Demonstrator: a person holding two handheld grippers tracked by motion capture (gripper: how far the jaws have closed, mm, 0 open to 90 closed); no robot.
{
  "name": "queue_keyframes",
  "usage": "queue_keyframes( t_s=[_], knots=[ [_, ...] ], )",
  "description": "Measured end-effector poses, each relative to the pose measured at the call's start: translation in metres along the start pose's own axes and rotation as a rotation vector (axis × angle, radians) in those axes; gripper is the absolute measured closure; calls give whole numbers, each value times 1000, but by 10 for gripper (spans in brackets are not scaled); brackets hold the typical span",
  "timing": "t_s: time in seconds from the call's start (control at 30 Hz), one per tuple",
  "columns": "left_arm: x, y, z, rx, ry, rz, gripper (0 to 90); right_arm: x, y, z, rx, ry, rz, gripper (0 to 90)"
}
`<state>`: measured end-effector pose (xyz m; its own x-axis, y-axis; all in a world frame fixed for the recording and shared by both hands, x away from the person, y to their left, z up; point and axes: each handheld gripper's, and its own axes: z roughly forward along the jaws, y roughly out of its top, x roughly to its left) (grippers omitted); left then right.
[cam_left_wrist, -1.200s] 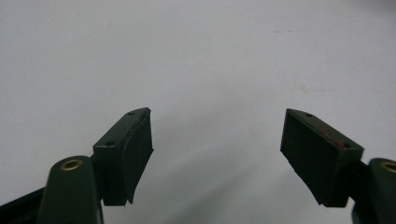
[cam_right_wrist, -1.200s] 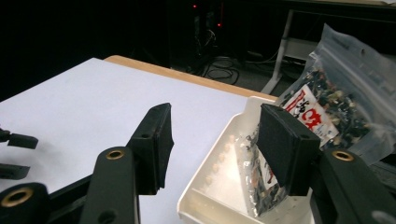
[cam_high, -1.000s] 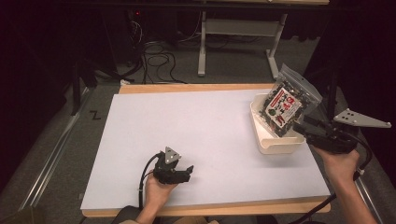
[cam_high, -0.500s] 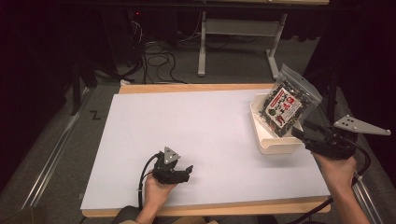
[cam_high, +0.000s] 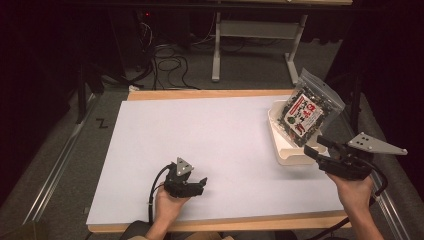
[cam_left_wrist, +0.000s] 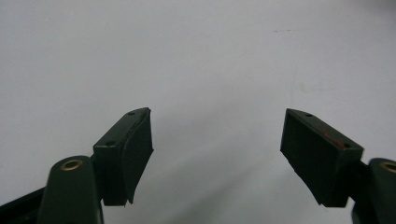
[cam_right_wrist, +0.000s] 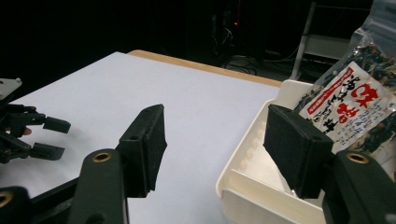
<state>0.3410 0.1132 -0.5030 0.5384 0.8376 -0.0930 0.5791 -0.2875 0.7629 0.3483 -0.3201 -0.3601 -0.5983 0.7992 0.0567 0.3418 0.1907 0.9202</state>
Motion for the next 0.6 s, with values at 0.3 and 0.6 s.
queue_keyframes(
  t_s=[0.3, 0.6],
  knots=[
    [1, 0, -1, -2, 0, -8, 256, 2, -10, 3, 4, 28, 3, 422],
    [0, 0, -1, -1, 2, -5, 256, 10, -18, 2, 9, 56, -8, 428]
  ],
)
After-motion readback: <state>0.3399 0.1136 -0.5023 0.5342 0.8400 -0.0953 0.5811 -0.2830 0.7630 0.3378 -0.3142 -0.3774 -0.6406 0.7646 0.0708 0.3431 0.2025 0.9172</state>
